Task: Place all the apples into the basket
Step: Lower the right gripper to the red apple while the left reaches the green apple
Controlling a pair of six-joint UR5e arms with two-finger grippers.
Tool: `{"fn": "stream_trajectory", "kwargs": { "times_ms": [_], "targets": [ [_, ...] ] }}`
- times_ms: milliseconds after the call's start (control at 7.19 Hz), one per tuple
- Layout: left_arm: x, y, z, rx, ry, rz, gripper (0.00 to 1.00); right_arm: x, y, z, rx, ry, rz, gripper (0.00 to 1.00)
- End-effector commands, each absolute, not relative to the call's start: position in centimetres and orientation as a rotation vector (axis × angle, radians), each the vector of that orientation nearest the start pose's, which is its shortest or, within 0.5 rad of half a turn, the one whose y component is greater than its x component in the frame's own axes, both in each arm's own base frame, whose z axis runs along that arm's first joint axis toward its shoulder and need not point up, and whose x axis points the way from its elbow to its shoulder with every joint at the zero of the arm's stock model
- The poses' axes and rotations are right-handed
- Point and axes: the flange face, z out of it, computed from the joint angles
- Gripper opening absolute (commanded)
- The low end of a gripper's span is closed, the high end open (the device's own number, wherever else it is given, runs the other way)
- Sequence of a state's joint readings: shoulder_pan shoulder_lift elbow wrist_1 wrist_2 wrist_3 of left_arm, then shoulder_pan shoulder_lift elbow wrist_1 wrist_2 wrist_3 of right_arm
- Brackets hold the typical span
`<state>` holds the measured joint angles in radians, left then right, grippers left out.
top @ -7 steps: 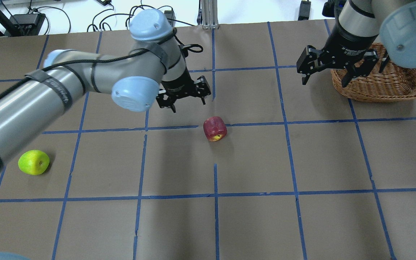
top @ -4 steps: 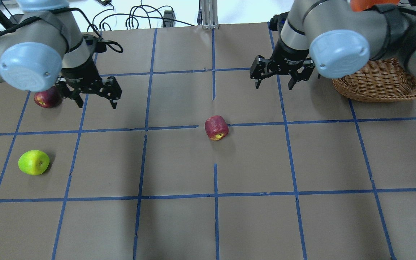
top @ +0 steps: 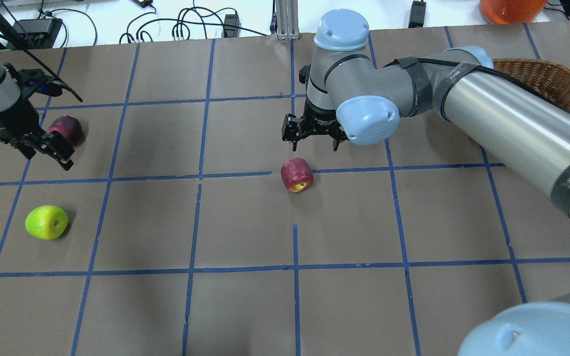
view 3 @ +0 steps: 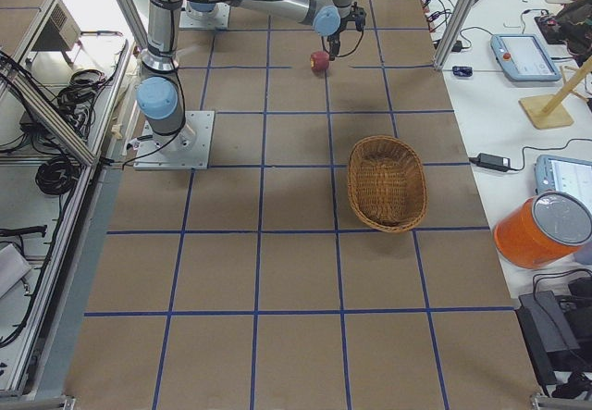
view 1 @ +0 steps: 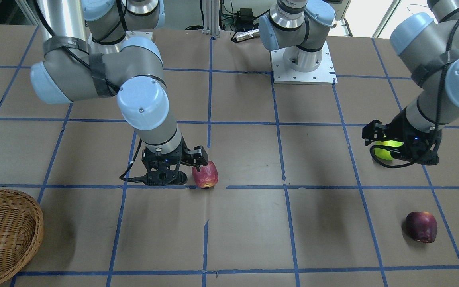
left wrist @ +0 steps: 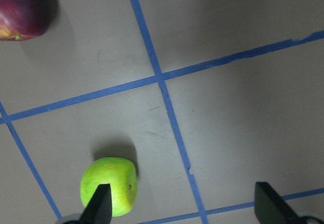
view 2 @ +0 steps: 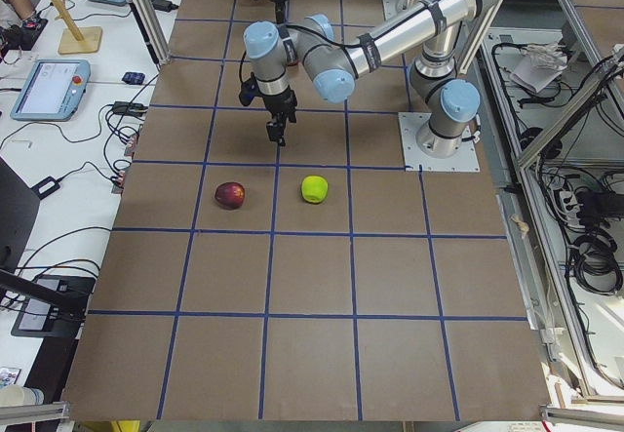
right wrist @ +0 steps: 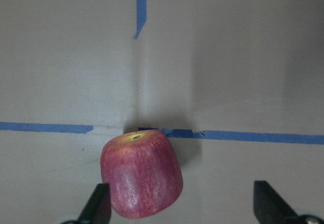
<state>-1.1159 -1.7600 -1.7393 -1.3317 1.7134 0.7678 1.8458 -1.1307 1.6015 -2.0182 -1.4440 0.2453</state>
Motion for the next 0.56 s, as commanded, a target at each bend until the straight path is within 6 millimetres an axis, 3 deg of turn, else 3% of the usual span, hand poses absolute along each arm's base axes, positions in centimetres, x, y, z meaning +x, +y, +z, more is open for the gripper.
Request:
{"fn": "stream_trajectory", "kwargs": {
  "times_ms": [0,278,417],
  "targets": [
    [17.0,-51.4,29.0,0.467,3.07,0.235,1.0,32.7,-56.9,22.6,-0.056,3.023,0.11,1.0],
    [18.2,-49.8,24.5,0.42,3.094,0.269,1.0,33.6,-56.4,21.3,-0.086,3.026,0.15,1.0],
    [18.4,-49.9,23.8,0.419,3.098,0.286,1.0,33.7,-56.4,20.9,-0.09,3.022,0.163,1.0]
  ]
}}
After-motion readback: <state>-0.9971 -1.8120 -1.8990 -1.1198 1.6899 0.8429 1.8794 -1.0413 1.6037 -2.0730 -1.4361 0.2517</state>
